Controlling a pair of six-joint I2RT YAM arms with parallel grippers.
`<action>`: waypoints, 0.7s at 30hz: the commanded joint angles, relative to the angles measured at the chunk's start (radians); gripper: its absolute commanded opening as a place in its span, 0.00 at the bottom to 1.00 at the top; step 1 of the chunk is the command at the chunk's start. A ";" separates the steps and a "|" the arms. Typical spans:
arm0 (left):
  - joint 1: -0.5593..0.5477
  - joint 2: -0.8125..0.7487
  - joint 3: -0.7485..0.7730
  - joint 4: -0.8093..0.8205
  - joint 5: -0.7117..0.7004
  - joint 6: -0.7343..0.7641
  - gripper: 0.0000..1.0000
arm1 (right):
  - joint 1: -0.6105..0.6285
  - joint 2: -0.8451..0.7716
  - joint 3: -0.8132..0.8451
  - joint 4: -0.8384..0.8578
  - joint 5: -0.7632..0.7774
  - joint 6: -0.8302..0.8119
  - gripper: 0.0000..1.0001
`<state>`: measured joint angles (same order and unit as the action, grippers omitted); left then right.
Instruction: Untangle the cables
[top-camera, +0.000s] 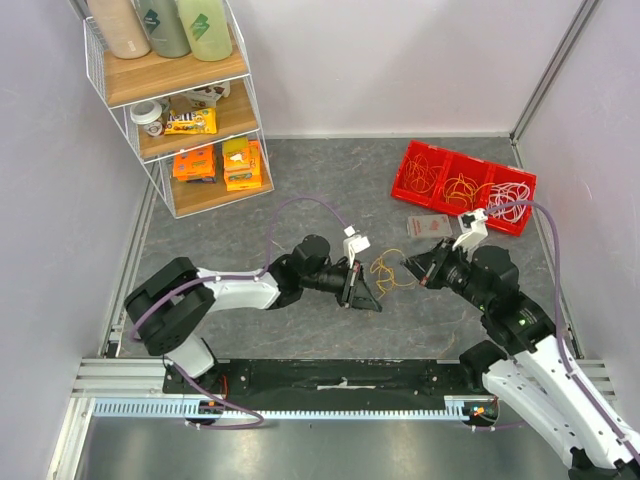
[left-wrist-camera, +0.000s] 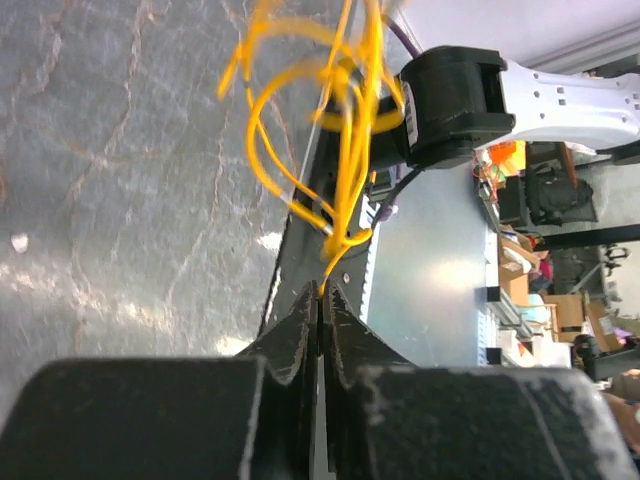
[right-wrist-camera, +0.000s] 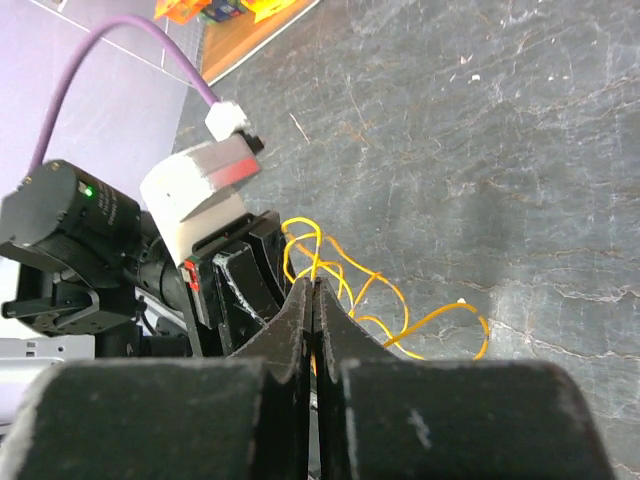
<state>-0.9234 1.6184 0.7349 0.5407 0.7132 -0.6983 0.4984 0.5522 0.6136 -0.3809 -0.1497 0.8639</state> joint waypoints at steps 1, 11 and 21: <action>-0.003 -0.107 -0.072 0.030 -0.024 -0.003 0.02 | 0.002 -0.031 0.074 -0.046 0.038 -0.003 0.00; -0.002 -0.639 -0.157 -0.522 -0.493 0.068 0.02 | 0.003 -0.080 0.172 -0.234 0.369 -0.103 0.00; 0.000 -1.066 -0.086 -1.033 -0.957 -0.006 0.02 | 0.003 -0.106 0.210 -0.314 0.579 -0.149 0.00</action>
<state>-0.9230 0.6498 0.5873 -0.2550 -0.0017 -0.6731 0.5003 0.4507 0.7773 -0.6460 0.2989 0.7490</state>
